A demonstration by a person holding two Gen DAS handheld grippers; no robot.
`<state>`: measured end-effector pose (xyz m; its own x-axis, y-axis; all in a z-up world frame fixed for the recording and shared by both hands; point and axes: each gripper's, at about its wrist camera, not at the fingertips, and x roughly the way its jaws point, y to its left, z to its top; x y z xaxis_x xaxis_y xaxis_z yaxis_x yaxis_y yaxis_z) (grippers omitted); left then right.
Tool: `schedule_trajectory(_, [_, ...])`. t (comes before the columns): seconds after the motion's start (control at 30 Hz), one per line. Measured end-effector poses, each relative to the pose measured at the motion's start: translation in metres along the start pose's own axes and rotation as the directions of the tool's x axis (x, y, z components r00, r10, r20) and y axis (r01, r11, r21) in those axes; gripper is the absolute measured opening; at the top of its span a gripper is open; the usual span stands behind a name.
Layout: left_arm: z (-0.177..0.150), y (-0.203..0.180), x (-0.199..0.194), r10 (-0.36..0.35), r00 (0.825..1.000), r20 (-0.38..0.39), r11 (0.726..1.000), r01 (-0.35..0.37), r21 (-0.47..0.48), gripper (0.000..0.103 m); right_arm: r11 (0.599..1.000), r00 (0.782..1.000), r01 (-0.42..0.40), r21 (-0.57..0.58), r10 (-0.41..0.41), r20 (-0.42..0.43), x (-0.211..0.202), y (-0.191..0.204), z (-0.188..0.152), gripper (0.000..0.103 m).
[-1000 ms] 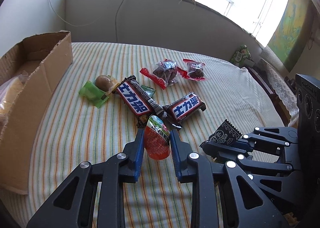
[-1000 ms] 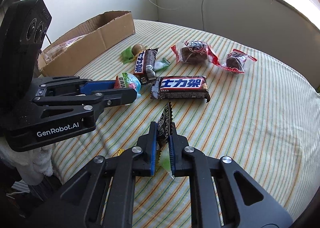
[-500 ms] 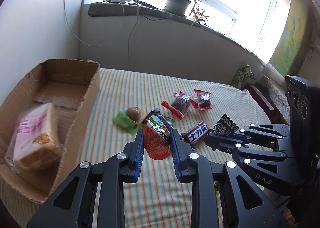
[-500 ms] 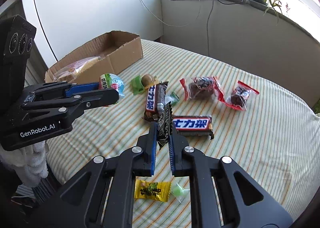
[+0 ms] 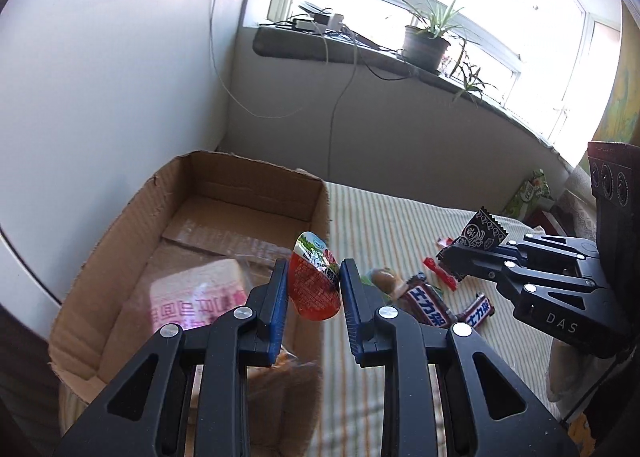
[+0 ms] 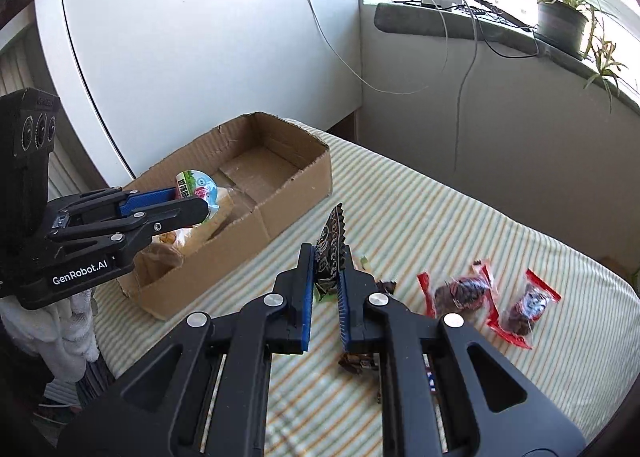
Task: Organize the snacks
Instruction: 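Carry both candies to the box and release them inside, then return to the snacks and grasp the yellow candy packet with the left gripper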
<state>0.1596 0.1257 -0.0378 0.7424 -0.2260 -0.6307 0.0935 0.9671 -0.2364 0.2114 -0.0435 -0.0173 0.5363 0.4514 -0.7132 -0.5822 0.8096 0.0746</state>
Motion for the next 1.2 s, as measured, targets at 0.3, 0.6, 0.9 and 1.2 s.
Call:
schedule_trajectory(0.3, [0.005,0.031,0.002,0.042,0.999,0.004,0.998,-0.042,-0.045,0.024,0.997,0.999,-0.046,-0.063,0.045,-0.011,0.041,0.032,0.034,0.011])
schedule_trajectory(0.6, [0.008,0.048,0.005,0.060,0.998,0.000,0.996,-0.059,-0.060,0.024,0.993,0.996,-0.075,-0.086,0.071,-0.053,0.081,0.047,0.050,0.011])
schedule_trajectory(0.9, [0.009,0.054,0.003,0.081,0.997,0.006,0.994,-0.080,-0.076,0.029,0.994,0.997,-0.057,-0.098,0.052,-0.054,0.091,0.052,0.052,0.028])
schedule_trajectory(1.2, [0.004,0.050,-0.006,0.083,0.996,0.019,0.994,-0.081,-0.075,0.034,0.993,1.000,-0.015,-0.114,0.013,-0.017,0.066,0.048,0.046,0.066])
